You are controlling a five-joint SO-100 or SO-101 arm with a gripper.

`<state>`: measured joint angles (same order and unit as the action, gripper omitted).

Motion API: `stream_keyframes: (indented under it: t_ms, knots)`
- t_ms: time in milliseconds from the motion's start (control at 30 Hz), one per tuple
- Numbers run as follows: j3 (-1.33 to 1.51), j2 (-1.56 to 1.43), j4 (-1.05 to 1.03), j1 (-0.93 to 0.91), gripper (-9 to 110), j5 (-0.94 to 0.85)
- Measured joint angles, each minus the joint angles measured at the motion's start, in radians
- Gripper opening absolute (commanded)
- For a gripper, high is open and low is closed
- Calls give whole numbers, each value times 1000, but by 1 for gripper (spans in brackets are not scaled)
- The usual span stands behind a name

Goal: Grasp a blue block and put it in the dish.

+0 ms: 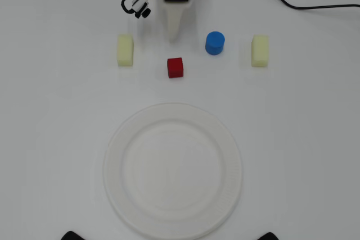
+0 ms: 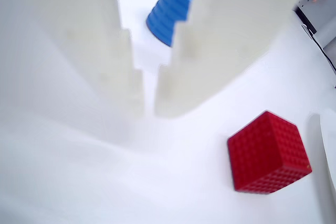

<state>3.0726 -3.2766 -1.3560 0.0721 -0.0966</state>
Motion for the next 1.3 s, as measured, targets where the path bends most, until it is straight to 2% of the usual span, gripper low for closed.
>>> stream_keyframes:
  t_ms: [600,833,1033,1200,1300]
  knots:
    - [0,0,2,-26,0,-6]
    - [-147,31,3,-29,0,9]
    - [-333,313,17,58,6,29]
    - [-584,675,-21,120,21,37]
    - [-767,871,-64,175,26,37]
